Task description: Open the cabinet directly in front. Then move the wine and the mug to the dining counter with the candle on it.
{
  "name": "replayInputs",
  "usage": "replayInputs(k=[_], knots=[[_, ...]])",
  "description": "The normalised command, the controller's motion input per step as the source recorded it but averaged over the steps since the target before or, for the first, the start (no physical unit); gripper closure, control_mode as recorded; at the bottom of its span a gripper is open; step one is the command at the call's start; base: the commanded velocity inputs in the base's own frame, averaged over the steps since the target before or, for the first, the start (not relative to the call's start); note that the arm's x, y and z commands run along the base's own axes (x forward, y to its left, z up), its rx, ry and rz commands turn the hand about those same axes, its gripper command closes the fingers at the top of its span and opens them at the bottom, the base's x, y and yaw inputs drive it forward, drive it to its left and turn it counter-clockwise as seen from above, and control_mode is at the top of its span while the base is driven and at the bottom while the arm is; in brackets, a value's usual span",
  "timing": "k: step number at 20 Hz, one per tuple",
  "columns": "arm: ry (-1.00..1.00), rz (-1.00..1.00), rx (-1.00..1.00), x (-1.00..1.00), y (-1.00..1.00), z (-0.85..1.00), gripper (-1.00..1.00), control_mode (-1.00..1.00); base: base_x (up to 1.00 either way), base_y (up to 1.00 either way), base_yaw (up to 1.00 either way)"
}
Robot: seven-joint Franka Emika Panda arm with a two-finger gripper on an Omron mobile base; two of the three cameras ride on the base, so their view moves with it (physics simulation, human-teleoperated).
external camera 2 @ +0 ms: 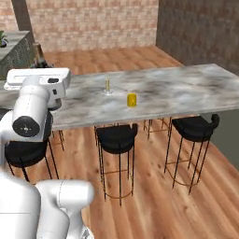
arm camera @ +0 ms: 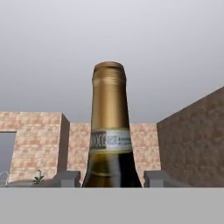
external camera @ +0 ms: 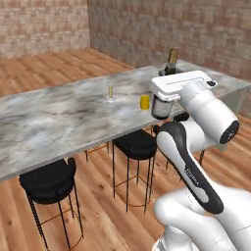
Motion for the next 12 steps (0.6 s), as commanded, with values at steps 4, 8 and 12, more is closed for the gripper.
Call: replayInputs(k=[4, 8, 12], knots=[[0.0, 0.0, 0.0, 0.0, 0.0, 0.0, 1.0, 1.0, 0.05, -0.05, 0.43], [0.0, 0.0, 0.0, 0.0, 0.0, 0.0, 1.0, 1.0, 0.44, -0.14, 0.21], [0.0, 0.0, 0.0, 0.0, 0.0, 0.0, 1.0, 1.0, 0.72, -0.11, 0.13]])
